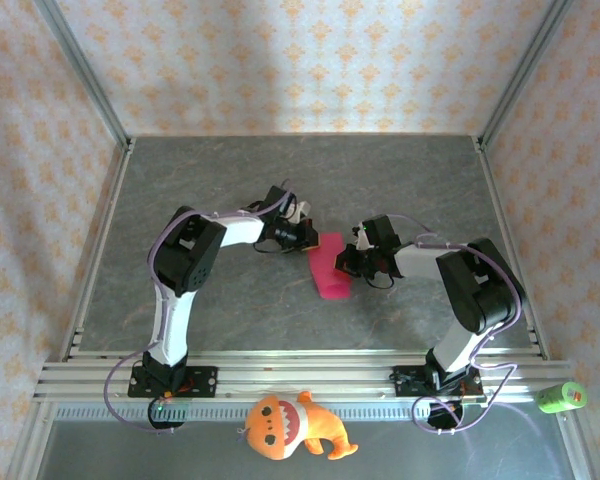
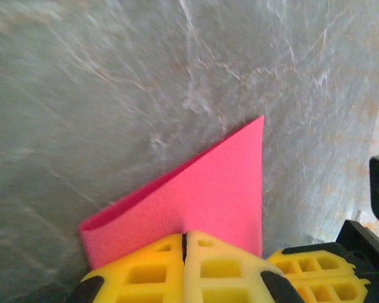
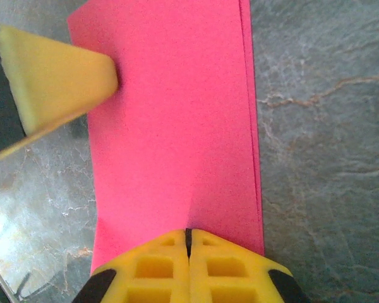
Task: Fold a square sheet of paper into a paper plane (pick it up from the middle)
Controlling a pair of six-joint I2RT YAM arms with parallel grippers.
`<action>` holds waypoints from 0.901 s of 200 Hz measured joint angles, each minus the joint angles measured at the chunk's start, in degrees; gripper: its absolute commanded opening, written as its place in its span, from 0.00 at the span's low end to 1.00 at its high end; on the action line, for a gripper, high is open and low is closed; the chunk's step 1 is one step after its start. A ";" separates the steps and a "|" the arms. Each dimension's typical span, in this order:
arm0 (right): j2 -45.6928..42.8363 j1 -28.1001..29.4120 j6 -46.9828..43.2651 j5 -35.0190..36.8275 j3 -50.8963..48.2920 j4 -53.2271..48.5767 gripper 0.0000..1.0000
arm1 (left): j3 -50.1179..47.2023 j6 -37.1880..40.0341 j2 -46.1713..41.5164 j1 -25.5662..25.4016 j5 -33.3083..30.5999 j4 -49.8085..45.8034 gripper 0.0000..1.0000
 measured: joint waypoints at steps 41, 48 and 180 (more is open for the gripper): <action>0.00 -0.35 0.02 -0.87 -0.96 1.88 0.00 | 1.49 0.61 0.13 3.43 -2.16 -2.08 0.00; 0.00 -0.39 0.02 -1.05 -1.07 2.12 0.00 | 1.77 0.55 0.17 3.65 -2.64 -2.32 0.00; -0.59 -0.55 1.77 -1.20 -2.05 3.23 0.00 | -3.67 -4.20 -11.10 -1.01 -7.69 -0.81 0.00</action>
